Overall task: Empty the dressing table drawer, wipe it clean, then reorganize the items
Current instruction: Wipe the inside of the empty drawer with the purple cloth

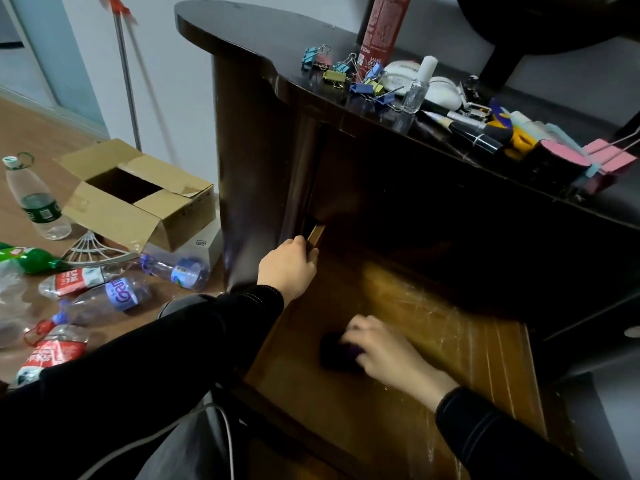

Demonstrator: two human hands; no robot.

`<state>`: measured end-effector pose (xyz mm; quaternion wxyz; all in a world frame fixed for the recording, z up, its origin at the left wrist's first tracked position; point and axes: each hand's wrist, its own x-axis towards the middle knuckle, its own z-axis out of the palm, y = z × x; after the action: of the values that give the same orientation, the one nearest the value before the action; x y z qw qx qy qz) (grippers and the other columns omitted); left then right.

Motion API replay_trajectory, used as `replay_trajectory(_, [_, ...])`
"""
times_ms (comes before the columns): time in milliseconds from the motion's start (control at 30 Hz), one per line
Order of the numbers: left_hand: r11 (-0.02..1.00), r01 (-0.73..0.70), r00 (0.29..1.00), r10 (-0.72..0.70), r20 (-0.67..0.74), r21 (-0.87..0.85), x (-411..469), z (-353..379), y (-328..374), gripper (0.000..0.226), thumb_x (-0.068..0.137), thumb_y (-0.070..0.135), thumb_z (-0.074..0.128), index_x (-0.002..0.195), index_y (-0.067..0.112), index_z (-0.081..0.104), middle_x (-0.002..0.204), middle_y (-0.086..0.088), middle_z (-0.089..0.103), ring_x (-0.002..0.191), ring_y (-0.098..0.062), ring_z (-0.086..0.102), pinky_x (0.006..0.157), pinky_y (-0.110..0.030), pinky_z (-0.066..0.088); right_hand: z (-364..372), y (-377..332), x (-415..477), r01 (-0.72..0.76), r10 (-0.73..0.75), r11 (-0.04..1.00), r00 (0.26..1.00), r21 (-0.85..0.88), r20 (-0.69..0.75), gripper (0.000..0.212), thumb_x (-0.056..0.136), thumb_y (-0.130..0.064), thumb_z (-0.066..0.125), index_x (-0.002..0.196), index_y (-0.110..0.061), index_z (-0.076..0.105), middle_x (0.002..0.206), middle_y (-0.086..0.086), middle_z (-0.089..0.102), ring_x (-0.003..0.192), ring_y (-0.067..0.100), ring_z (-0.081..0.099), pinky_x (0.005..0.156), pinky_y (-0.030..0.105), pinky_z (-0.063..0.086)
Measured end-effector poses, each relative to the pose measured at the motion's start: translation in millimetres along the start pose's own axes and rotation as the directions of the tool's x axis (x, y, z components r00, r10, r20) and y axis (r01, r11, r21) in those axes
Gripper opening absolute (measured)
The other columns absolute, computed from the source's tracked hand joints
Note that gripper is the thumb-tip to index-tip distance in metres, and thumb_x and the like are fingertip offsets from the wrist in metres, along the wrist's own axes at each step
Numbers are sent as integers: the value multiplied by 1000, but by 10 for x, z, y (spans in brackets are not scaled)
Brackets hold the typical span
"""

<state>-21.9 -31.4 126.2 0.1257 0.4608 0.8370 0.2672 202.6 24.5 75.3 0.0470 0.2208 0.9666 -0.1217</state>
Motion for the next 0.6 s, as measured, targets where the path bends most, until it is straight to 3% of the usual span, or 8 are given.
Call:
replay_trajectory(100, [1000, -15, 1000, 15, -19, 3, 28, 40, -34, 31, 104, 42, 41, 107, 13, 54, 105, -6, 61, 95, -30, 61, 83, -41, 49, -143, 254, 236, -197, 214, 974, 960, 109, -182, 35, 93, -11, 66, 123, -30, 66, 123, -14, 54, 105, 7, 55, 80, 15, 45])
replay_trajectory(167, [1000, -22, 999, 22, -37, 12, 62, 77, -62, 30, 103, 42, 41, 106, 14, 54, 103, -4, 61, 93, -30, 61, 78, -39, 48, -184, 498, 496, -336, 357, 934, 883, 121, -305, 35, 93, -15, 68, 126, -27, 65, 123, -7, 61, 105, 16, 63, 80, 21, 47])
replay_trajectory(267, [999, -23, 998, 25, -60, 30, 103, 119, -82, 30, 103, 42, 42, 104, 14, 53, 102, -4, 60, 92, -31, 61, 75, -38, 44, -176, 811, 856, -510, 531, 847, 797, 148, -289, 38, 100, -22, 59, 137, -28, 58, 122, 1, 70, 111, 25, 66, 80, 28, 48])
replay_trajectory(467, [999, -14, 998, 16, -68, 30, 131, 150, -117, 28, 102, 42, 42, 100, 15, 50, 99, -4, 59, 91, -32, 60, 72, -36, 40, -52, 833, 982, -420, 418, 906, 868, 51, -270, 32, 94, -11, 63, 124, -24, 62, 114, 1, 70, 103, 26, 68, 72, 27, 46])
replay_trajectory(600, [1000, -10, 999, 11, -53, 24, 110, 134, -90, 30, 103, 42, 41, 101, 14, 51, 102, -5, 60, 92, -32, 60, 74, -37, 43, -106, 698, 815, -375, 354, 924, 912, -76, -205, 40, 91, -9, 67, 128, -24, 64, 126, -1, 60, 117, 25, 57, 89, 35, 51])
